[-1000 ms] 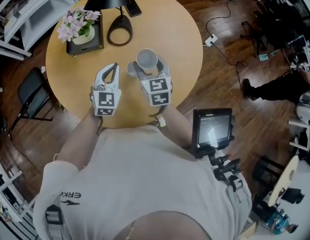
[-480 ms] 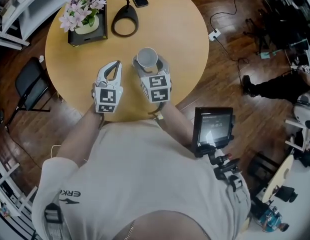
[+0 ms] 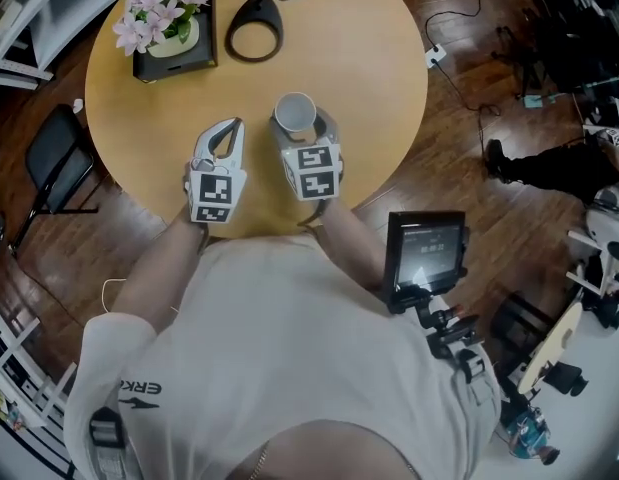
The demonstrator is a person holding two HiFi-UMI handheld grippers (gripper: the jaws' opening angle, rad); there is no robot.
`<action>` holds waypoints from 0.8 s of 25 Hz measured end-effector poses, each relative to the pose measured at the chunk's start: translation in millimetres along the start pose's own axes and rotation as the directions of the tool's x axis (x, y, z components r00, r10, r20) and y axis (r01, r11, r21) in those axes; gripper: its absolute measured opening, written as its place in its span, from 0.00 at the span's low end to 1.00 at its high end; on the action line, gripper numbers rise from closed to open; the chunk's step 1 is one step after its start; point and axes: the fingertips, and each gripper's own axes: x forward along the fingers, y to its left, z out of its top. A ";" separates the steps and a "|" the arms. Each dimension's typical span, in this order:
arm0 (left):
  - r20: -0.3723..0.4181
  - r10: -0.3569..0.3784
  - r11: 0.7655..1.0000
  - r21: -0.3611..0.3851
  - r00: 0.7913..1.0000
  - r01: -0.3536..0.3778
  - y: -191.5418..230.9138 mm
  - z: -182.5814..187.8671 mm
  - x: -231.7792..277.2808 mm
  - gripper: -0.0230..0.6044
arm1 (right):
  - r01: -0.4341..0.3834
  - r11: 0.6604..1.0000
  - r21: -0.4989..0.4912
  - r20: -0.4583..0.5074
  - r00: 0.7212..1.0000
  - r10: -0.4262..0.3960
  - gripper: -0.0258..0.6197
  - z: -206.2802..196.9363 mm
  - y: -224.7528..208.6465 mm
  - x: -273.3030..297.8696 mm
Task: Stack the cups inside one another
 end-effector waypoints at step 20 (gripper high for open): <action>-0.039 -0.087 0.996 0.002 0.995 0.087 0.6 -14.3 17.4 0.04 | 0.026 1.000 0.010 -0.061 0.998 -0.025 0.60 -20.5 1.8 19.3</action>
